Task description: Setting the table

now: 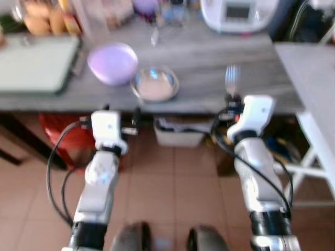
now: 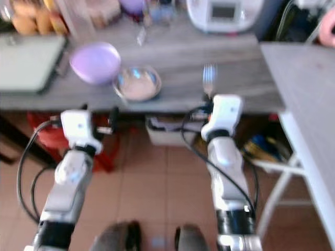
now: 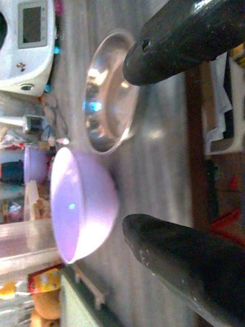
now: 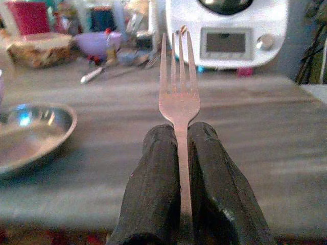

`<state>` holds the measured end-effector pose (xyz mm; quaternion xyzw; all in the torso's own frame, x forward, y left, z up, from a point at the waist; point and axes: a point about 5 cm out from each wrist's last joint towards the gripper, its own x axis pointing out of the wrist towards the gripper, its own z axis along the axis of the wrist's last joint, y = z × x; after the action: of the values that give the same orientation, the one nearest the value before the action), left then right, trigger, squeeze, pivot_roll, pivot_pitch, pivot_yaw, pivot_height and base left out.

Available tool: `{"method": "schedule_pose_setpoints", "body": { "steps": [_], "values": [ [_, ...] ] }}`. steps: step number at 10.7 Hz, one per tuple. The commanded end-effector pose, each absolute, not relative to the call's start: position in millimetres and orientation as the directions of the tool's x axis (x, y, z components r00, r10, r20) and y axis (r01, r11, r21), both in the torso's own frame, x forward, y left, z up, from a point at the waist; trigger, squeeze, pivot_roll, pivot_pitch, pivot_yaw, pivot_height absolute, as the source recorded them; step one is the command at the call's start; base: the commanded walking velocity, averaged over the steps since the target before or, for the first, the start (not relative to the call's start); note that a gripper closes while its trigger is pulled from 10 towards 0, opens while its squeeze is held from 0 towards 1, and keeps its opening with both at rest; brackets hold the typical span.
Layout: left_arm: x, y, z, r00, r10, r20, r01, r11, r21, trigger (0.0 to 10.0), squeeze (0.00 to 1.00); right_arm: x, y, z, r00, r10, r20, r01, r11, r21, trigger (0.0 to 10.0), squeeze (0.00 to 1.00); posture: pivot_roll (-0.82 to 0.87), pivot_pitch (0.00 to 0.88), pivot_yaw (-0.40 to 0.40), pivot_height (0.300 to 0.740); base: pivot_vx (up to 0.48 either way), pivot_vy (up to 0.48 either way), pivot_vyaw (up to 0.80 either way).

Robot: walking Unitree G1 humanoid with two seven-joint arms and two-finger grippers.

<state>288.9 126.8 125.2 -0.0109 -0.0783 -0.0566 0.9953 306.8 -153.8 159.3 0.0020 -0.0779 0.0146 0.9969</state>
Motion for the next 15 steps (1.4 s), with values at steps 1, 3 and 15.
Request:
{"method": "schedule_pose_setpoints", "body": {
  "steps": [1,3,15],
  "values": [
    [288.2,117.2,128.2,0.977,-0.138,0.165,0.145,0.989,-0.028,10.0,0.0,304.9,-165.5,163.1,0.984,-0.009,0.176,0.01,1.0,-0.006,10.0,0.0,-0.1,0.153,0.025,0.74,0.42,0.0,-0.54],
    [287.3,117.5,128.7,0.975,-0.141,0.171,0.146,0.989,-0.014,10.0,0.0,304.5,-165.0,163.0,0.983,-0.006,0.185,0.008,1.0,-0.009,10.0,0.0,-0.09,0.156,0.026,0.74,0.364,0.313,0.0],
    [269.5,134.8,125.6,0.981,-0.119,0.15,0.12,0.993,0.003,10.0,0.0,306.3,-179.8,151.3,0.988,-0.108,0.108,0.103,0.993,0.049,10.0,0.0,-0.07,0.205,0.017,0.74,0.063,0.026,0.0]
  ]
}}
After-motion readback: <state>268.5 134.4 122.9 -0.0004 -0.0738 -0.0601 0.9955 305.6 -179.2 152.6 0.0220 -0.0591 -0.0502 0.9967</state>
